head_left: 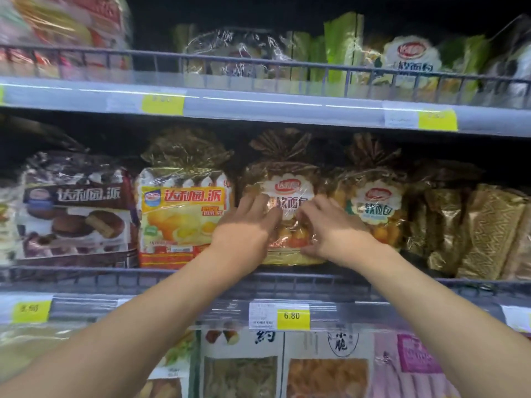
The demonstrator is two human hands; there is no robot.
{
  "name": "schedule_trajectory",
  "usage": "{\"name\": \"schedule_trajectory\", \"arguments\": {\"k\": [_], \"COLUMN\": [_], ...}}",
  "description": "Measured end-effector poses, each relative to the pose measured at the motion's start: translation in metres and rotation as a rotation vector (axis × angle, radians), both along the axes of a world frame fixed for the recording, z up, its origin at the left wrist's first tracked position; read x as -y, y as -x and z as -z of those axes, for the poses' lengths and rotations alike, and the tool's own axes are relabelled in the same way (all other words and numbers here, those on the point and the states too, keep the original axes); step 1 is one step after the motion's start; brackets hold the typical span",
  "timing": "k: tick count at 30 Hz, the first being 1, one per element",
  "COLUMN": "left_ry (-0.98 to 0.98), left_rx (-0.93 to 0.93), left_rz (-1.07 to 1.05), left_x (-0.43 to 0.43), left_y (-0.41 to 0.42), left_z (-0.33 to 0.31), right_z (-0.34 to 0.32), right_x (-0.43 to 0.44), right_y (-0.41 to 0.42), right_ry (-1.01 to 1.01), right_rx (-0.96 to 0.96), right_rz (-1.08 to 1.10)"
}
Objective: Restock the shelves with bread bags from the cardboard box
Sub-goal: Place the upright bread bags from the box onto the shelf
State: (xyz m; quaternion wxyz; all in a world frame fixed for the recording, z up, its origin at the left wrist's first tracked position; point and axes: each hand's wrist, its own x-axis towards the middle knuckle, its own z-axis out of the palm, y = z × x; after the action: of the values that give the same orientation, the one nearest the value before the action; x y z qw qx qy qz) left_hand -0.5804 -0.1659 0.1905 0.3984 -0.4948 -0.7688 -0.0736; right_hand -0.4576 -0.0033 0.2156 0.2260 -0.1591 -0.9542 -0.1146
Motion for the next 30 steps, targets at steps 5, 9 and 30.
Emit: {"name": "schedule_trajectory", "arguments": {"k": [5, 9, 30], "left_ry": [0.148, 0.211, 0.186], "left_rx": [0.115, 0.217, 0.044], "left_rz": [-0.053, -0.09, -0.267], "left_x": [0.0, -0.005, -0.042], "left_y": [0.001, 0.002, 0.019], "left_z": [0.0, -0.005, -0.008], "right_z": [0.007, 0.009, 0.015], "right_x": [0.0, -0.002, -0.013], "right_y": [-0.004, -0.006, 0.046], "right_ry": [-0.119, -0.088, -0.306], "right_rx": [-0.04, 0.01, -0.023], "right_rz": [-0.031, -0.056, 0.051]}}
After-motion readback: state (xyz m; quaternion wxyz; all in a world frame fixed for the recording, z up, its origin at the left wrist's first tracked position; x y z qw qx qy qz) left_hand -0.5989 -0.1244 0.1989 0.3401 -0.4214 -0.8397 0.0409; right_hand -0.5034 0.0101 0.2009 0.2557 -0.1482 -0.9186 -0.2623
